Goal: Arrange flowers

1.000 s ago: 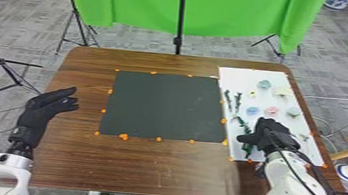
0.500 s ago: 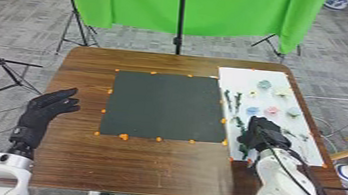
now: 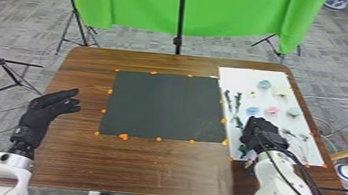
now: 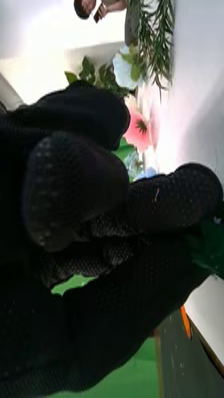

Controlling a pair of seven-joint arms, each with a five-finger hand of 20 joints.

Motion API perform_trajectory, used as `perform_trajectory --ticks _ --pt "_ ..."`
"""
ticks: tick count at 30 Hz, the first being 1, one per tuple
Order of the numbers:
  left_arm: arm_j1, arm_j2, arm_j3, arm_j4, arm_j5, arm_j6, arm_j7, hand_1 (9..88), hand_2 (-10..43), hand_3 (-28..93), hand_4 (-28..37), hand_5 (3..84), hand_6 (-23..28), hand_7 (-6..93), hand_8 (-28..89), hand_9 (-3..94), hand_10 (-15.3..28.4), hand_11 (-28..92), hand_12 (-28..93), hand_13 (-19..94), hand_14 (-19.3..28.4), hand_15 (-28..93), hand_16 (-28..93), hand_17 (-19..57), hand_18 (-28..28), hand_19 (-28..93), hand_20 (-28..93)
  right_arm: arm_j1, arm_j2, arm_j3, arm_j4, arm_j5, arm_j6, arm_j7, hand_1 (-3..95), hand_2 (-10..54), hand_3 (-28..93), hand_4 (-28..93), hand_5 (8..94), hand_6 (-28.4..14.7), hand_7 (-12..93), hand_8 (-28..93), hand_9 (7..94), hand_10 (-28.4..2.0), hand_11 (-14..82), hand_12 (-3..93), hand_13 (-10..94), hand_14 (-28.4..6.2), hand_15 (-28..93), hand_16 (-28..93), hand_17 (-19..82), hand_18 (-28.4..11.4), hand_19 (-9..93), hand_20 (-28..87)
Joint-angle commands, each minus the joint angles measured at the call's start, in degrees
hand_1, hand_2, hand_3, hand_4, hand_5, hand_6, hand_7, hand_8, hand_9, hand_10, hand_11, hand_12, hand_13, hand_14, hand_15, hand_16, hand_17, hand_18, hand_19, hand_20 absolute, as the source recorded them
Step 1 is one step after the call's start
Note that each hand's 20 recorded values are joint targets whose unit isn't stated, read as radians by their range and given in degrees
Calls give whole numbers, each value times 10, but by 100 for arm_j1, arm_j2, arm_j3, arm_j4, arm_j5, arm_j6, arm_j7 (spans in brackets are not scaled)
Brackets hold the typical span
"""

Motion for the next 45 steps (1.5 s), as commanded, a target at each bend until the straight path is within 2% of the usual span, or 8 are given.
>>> perform_trajectory --ticks 1,9,13,16,20,22,28,45 --pt "72 22 -48 -45 -14 32 -103 326 29 651 -177 469 56 122 -56 469 143 214 134 406 198 287 0 89 155 274 290 -23 330 222 -466 -15 604 -105 560 -95 576 16 831 -47 308 217 905 -138 406 285 937 9 662 237 701 -122 932 613" --pt "79 248 -167 72 -176 99 -93 325 34 651 -180 471 59 120 -56 468 144 213 134 401 199 289 1 83 157 276 290 610 450 69 -799 399 951 -229 557 -95 580 18 831 -48 321 211 905 -138 416 278 937 10 669 234 703 -126 932 629" --pt "69 552 -167 399 -487 381 191 324 33 652 -180 472 58 122 -56 467 144 213 133 400 199 288 0 84 155 251 272 1559 202 -677 -537 640 1007 -317 558 -95 580 18 831 -48 323 209 905 -139 418 276 937 10 671 233 704 -125 932 630" --pt "46 744 -141 680 -564 564 415 324 34 655 -181 478 55 129 -57 470 143 216 134 402 199 285 -3 89 153 233 260 2360 -132 -1368 -185 811 1031 -418 559 -95 579 18 832 -48 324 208 905 -139 419 276 937 10 671 233 705 -124 932 631" --pt "18 872 -42 953 -771 829 490 325 36 667 -181 489 52 141 -60 482 142 223 134 410 194 286 -4 95 149 225 256 3256 -733 -2119 373 919 984 -575 558 -95 579 21 832 -48 326 207 905 -139 420 274 937 10 673 232 705 -124 932 632" --pt "47 857 -6 1004 -864 869 539 325 37 670 -183 490 51 144 -62 485 143 225 133 411 195 288 -4 96 148 224 257 3570 -982 -2407 603 986 936 -624 559 -95 577 21 832 -48 327 207 905 -139 421 274 937 11 673 232 705 -124 932 632" --pt "-1 813 180 1139 -822 856 546 326 31 680 -185 493 51 149 -66 488 145 228 132 413 193 290 -6 100 147 224 261 4534 -1315 -3474 1176 1569 1113 -599 560 -95 574 23 832 -49 328 206 905 -139 423 273 937 12 673 231 706 -124 932 634" --pt "-276 871 578 1219 -665 768 463 331 3 714 -200 490 50 156 -63 475 142 234 132 403 191 294 -12 102 145 222 264 3915 -2519 -3486 1988 1472 728 -1426 569 -95 546 24 833 -53 330 199 902 -135 436 272 937 18 672 231 708 -122 932 633"
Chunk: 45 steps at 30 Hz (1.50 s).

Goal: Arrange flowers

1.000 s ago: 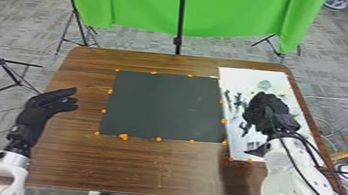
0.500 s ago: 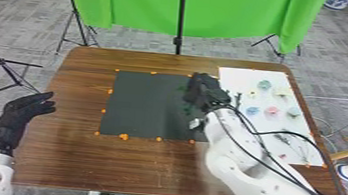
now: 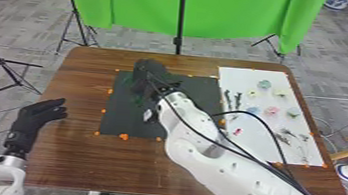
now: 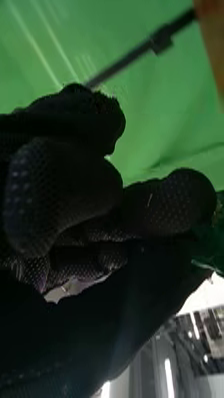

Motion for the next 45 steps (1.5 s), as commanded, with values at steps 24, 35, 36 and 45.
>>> perform_trajectory --ticks 24,35,36,45 --pt "-303 -229 511 154 126 -140 9 331 22 681 -185 486 52 149 -66 478 144 232 127 407 195 293 -10 101 147 226 268 -670 -659 129 1013 738 940 -206 591 -95 544 -24 821 -49 330 181 911 -136 400 261 937 9 652 222 707 -115 932 583" --pt "-390 -222 568 182 139 -162 28 332 42 654 -184 478 51 146 -69 478 142 228 126 410 195 292 -6 99 148 229 270 -671 -677 151 1091 897 952 -216 561 -95 527 -34 821 -44 310 173 922 -131 345 247 937 -1 621 211 707 -109 932 512" --pt "-395 -226 569 183 146 -168 30 332 37 659 -182 479 51 147 -69 477 142 229 126 410 195 291 -6 99 148 229 270 -671 -677 152 1088 896 941 -210 562 -95 525 -37 822 -45 308 173 922 -132 344 247 937 0 619 211 707 -109 932 508" --pt "-371 -242 565 172 149 -151 35 332 38 661 -186 482 53 144 -68 476 143 228 126 408 196 290 -5 99 148 229 269 -676 -698 173 1152 874 901 -216 546 -95 521 -34 822 -46 297 171 920 -135 334 246 937 -1 614 211 705 -107 932 489"
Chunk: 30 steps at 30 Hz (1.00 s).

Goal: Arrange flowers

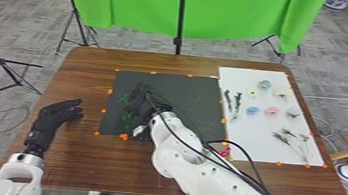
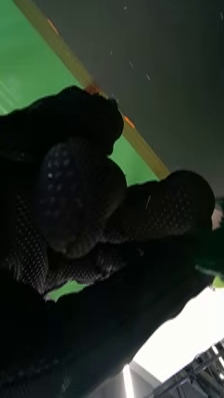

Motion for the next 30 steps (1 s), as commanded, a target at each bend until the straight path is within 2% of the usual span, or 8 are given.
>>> perform_trajectory --ticks 1,8,14,19,21,23,27,30 --pt "35 -83 16 29 36 -65 -6 333 41 655 -186 480 53 144 -68 476 141 228 126 408 195 290 -4 99 148 229 269 -22 -73 30 56 -45 -49 1 541 -95 523 -35 821 -46 294 172 921 -134 329 244 937 -1 613 210 705 -106 932 482" --pt "77 -95 -2 16 27 -56 0 336 57 628 -171 469 54 141 -71 473 143 226 124 413 195 289 -2 98 150 231 271 -43 -74 29 45 -13 -131 -16 503 -95 534 -52 823 -43 265 167 931 -136 292 230 937 -9 596 196 708 -102 932 436" --pt "23 -73 27 39 28 -65 -24 338 65 613 -162 466 54 140 -72 473 144 224 122 416 193 285 0 98 150 232 272 -48 -58 43 26 6 -170 -25 488 -95 551 -60 822 -42 261 168 931 -136 287 230 937 -13 595 194 708 -103 932 425" --pt "29 -84 -16 40 35 -128 -65 338 68 609 -159 465 54 138 -73 473 145 224 122 417 194 285 1 99 150 231 272 -94 9 174 -105 -60 -172 -69 474 -95 569 -65 819 -41 260 165 930 -137 283 230 937 -15 592 193 706 -104 932 415" --pt "73 -96 -87 18 40 -147 -86 337 71 605 -158 463 54 138 -73 473 142 223 122 417 194 285 2 99 150 232 272 -15 201 146 -309 -134 -71 -111 469 -95 576 -67 818 -40 261 165 929 -137 280 230 937 -17 588 193 704 -105 932 411" --pt "193 -107 -207 -51 44 -152 -123 337 70 604 -155 464 53 138 -73 474 143 224 122 417 193 284 2 99 150 232 272 83 502 99 -621 -170 57 -158 462 -95 583 -72 815 -40 261 163 925 -137 279 231 937 -18 585 195 698 -110 932 411" --pt "359 -102 -385 -147 40 -142 -171 331 61 620 -155 470 49 145 -72 477 144 225 123 418 191 283 1 100 150 231 272 141 1277 289 -1485 -136 240 -206 447 -95 596 -86 803 -42 265 152 904 -140 289 238 937 -22 571 209 684 -116 932 430" --pt "412 -114 -459 -176 46 -149 -192 327 57 629 -157 473 48 147 -73 478 143 226 124 418 191 281 0 100 150 230 272 -59 1858 776 -2140 -292 189 -300 439 -95 602 -94 787 -45 263 130 891 -142 290 237 937 -26 558 229 674 -120 932 447"
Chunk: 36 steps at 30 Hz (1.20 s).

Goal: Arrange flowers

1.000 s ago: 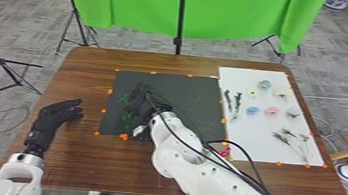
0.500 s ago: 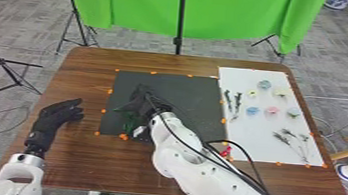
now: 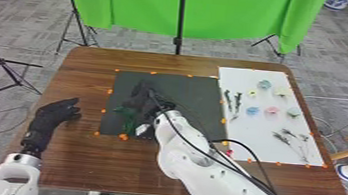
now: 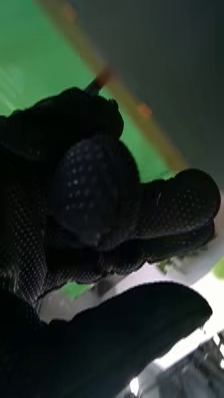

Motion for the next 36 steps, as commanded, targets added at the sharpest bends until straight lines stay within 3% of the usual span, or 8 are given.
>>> perform_trajectory --ticks 1,5,8,12,15,28,36 --pt "340 -43 -268 -137 21 -22 -125 327 55 631 -159 473 49 147 -73 479 142 226 125 418 191 281 -1 100 150 229 271 -145 1610 988 -1666 -373 112 -243 435 -95 605 -95 786 -45 258 123 887 -142 288 237 937 -26 555 232 672 -120 932 450" --pt "389 -44 -325 -179 26 -34 -141 324 50 643 -166 473 49 147 -72 479 141 226 126 418 191 281 -1 100 149 229 271 -842 2276 2117 -2288 -666 -45 -178 401 -95 634 -107 784 -44 238 66 878 -145 273 234 937 -26 541 251 664 -122 932 464" --pt "359 -14 -328 -174 37 -56 -159 323 48 647 -169 474 49 147 -72 478 140 225 126 417 191 282 -1 101 149 228 271 -1563 2785 3027 -2549 -969 -87 -27 377 -95 644 -111 778 -43 242 -70 871 -146 263 234 937 -28 532 267 653 -127 932 475" --pt "430 -2 -387 -215 26 -31 -189 325 47 649 -172 474 49 148 -71 477 139 226 126 416 191 282 -2 101 149 228 271 -2458 3318 3917 -2443 -2091 -273 194 370 -95 632 -113 772 -43 240 -83 865 -146 259 234 937 -31 523 278 640 -135 932 490" --pt "476 -4 -438 -234 27 -49 -200 326 46 650 -172 475 50 148 -71 476 139 226 126 416 190 281 -2 101 148 228 270 -3050 3499 4529 -2396 -1797 -470 270 365 -95 626 -114 772 -42 239 -83 864 -144 259 235 937 -31 518 287 634 -138 932 501" --pt "501 -14 -443 -270 62 -104 -236 327 44 653 -175 477 50 147 -70 475 139 226 126 412 190 281 -3 100 148 227 270 -3974 3537 5055 -1619 -1852 -1030 627 367 -95 635 -124 771 -36 224 -88 860 -140 263 236 937 -29 513 306 629 -144 932 515" --pt "505 -21 -456 -268 68 -116 -238 327 44 654 -175 476 51 145 -70 473 139 225 124 412 189 281 -4 100 148 228 271 -4340 3538 5245 -1501 -1827 -1287 658 370 -95 637 -129 767 -34 218 -85 858 -138 264 237 937 -28 512 311 627 -144 932 520"
